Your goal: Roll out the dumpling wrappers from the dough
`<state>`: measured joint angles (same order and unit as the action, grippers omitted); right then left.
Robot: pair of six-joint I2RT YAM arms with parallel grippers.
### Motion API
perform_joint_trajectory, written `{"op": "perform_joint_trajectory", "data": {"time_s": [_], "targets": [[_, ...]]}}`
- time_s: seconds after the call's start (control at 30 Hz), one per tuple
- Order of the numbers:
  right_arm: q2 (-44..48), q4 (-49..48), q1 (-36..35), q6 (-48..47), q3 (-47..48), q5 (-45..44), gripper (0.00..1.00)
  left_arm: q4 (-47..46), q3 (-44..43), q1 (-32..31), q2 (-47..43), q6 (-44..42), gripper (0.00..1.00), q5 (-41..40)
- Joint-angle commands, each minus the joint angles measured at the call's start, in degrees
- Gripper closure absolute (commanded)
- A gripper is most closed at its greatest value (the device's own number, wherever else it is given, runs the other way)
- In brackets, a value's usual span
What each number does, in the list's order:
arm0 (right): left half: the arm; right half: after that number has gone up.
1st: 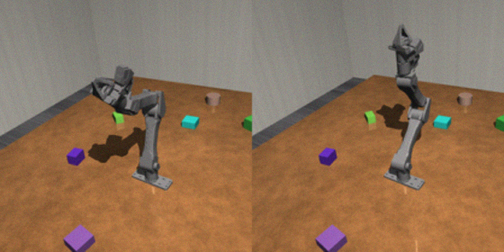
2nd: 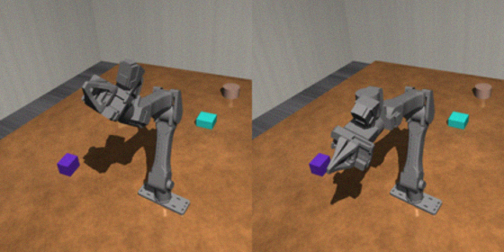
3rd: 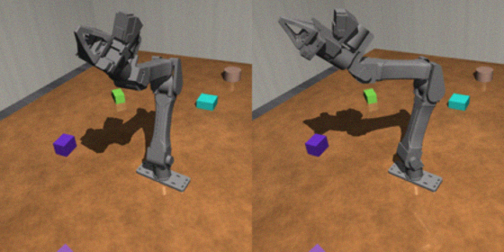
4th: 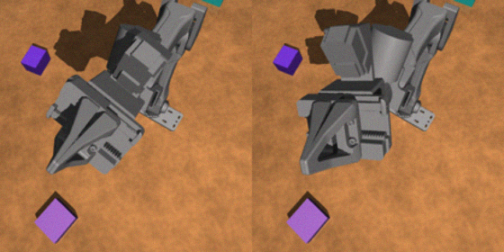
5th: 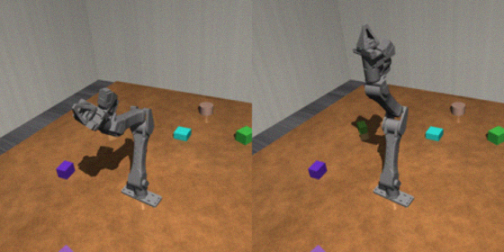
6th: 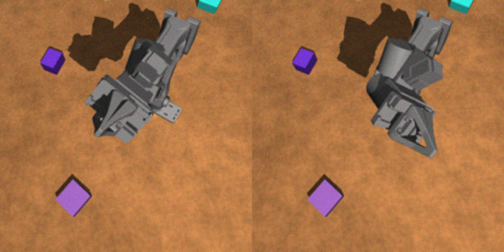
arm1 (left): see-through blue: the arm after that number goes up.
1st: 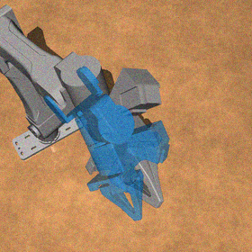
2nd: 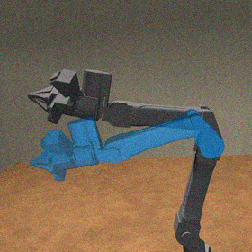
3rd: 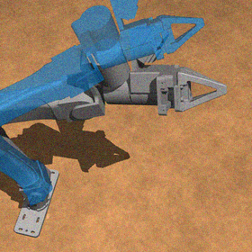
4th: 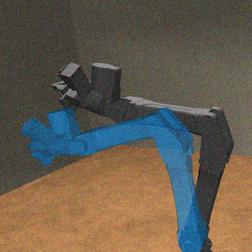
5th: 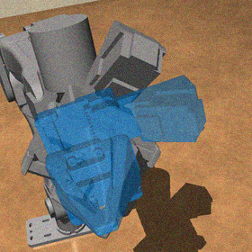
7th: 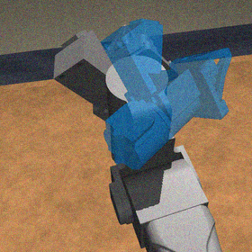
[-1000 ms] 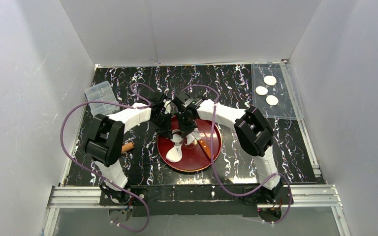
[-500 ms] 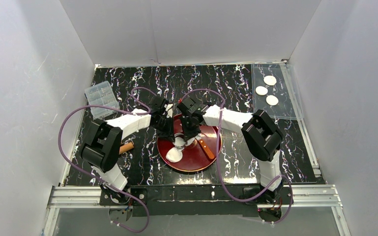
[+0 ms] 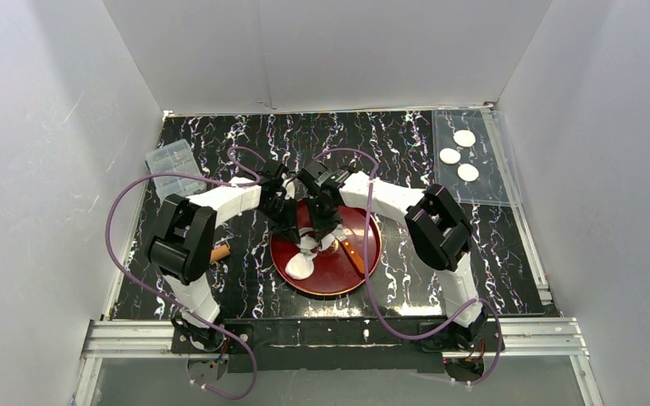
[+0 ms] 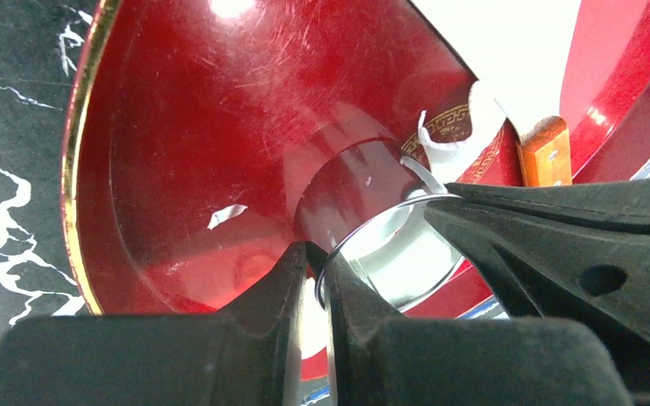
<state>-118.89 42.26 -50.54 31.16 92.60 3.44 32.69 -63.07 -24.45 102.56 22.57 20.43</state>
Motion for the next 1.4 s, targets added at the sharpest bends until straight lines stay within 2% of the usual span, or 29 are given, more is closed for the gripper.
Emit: {"op": "perform_joint_trajectory", "data": {"time_s": [0.0, 0.13, 0.23, 0.33, 0.43, 0.67, 0.93, 1.13, 1.2, 1.37], "targets": [[-0.87, 2.17, -0.55, 0.4, -1.67, 0.57, 0.99, 3.99, 7.29, 2.6, 1.95, -2.36, 1.0, -18.88], [6.4, -2.29, -0.62, 0.6, -12.03, -2.6, 0.99, 1.38, 10.76, -0.82, -3.83, -2.61, 1.0, -21.38], [8.79, -5.7, -0.67, 1.55, -17.68, -3.1, 0.99, 1.09, 10.3, -2.52, -2.16, -2.31, 1.0, -21.16], [8.43, -3.81, -0.57, 1.2, -15.9, -8.06, 0.99, 3.84, 3.77, -2.98, 5.18, -2.18, 1.0, -21.45], [8.57, -2.33, 1.11, -0.22, -15.18, -10.58, 0.99, 4.56, 1.04, -4.9, 7.95, -2.61, 1.0, -22.2], [8.53, -2.63, 2.98, -3.0, -13.78, -12.88, 0.99, 5.19, -1.39, -7.1, 9.08, -2.33, 1.0, -20.43], [9.7, -7.15, 1.31, 0.09, -19.44, -8.51, 0.99, 5.78, -0.58, -5.34, 8.81, -3.04, 1.0, -24.51], [4.14, -8.93, -2.99, 1.9, -12.29, -4.51, 0.99, 5.7, 3.23, 1.28, 3.41, -3.45, 1.0, -23.8], [2.7, -7.67, -3.45, 1.64, -9.21, -4.89, 0.99, 4.65, 4.95, 2.15, 1.43, -4.34, 1.0, -24.07], [6.57, -5.89, -2.3, -0.28, -12.76, -9.22, 0.99, 2.95, 5.97, 2.29, 0.09, -4.28, 1.0, -20.76]]}}
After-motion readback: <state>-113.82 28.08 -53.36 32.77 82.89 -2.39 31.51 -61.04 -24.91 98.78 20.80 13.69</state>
